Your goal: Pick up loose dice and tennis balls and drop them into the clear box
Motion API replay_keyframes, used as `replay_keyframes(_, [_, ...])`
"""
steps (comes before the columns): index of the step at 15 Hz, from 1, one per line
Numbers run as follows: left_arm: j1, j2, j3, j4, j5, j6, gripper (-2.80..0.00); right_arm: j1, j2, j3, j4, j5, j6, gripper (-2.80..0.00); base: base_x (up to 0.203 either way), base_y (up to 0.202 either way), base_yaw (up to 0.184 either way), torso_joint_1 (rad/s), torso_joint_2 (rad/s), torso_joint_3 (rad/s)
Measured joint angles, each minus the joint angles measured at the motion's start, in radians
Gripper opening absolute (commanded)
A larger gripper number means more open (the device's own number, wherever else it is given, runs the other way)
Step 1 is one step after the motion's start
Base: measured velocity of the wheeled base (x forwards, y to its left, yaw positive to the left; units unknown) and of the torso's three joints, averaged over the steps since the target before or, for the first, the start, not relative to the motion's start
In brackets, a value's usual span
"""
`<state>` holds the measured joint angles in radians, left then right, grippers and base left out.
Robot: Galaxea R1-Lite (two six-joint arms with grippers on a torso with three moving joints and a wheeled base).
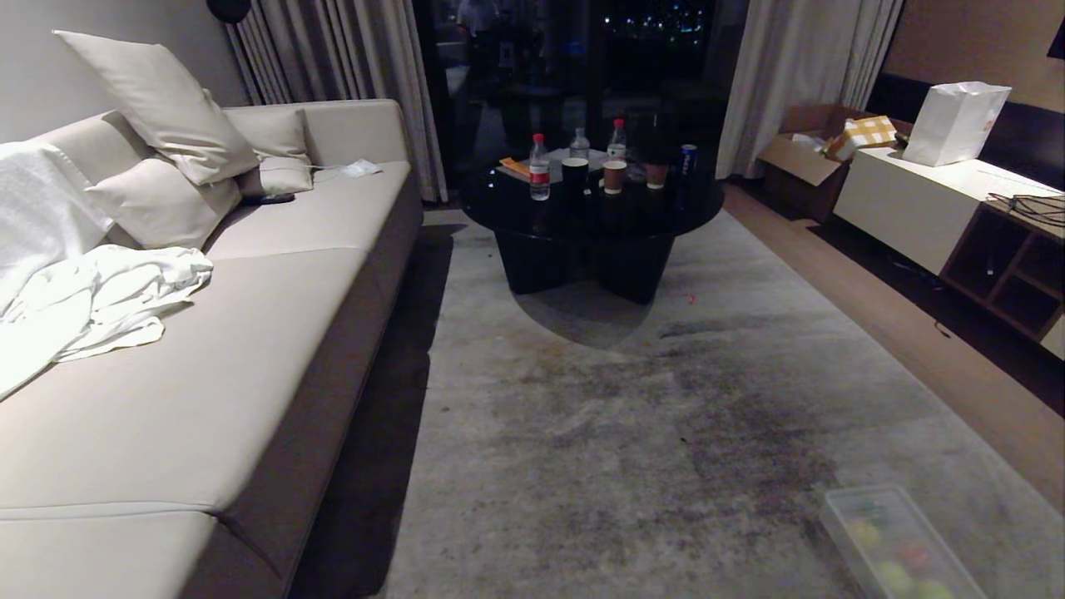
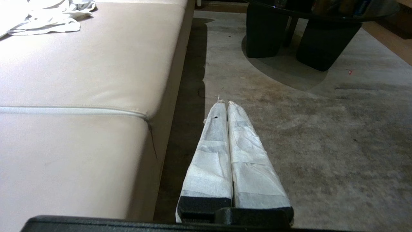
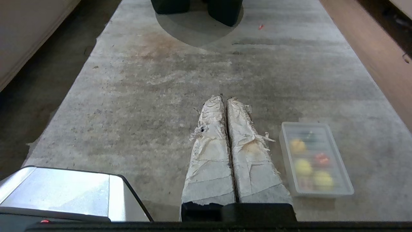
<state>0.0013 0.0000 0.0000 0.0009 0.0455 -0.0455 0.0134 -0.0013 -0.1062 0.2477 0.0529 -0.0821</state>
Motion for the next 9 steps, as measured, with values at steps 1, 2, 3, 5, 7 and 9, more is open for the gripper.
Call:
replay_keyframes(1, [0.0, 0.0, 0.0, 0.0, 0.0, -0.001, -2.8, 0.0, 0.0, 0.0, 0.0, 0.0, 0.0, -2.8, 0.0, 0.0, 0.0, 0.0, 0.0, 0.0])
replay_keyframes(2, [0.0, 0.0, 0.0, 0.001, 0.0, 0.0, -2.8, 0.0, 0.0, 0.0, 0.0, 0.0, 0.0, -2.8, 0.0, 0.0, 0.0, 0.0, 0.0, 0.0])
replay_keyframes(3, [0.0, 0.0, 0.0, 0.001, 0.0, 0.0, -2.8, 0.0, 0.0, 0.0, 0.0, 0.0, 0.0, -2.8, 0.0, 0.0, 0.0, 0.0, 0.0, 0.0])
replay_keyframes(5, [0.0, 0.0, 0.0, 0.001, 0.0, 0.001, -2.8, 0.0, 0.0, 0.0, 0.0, 0.0, 0.001, -2.8, 0.0, 0.0, 0.0, 0.0, 0.0, 0.0])
replay_keyframes(7, [0.0, 0.0, 0.0, 0.001, -0.001, 0.003, -2.8, 0.0, 0.0, 0.0, 0.002, -0.001, 0.003, -2.8, 0.0, 0.0, 0.0, 0.0, 0.0, 0.0])
replay_keyframes(9, [0.0, 0.0, 0.0, 0.0, 0.0, 0.0, -2.8, 0.0, 0.0, 0.0, 0.001, -0.001, 0.003, -2.8, 0.0, 0.0, 0.0, 0.0, 0.0, 0.0])
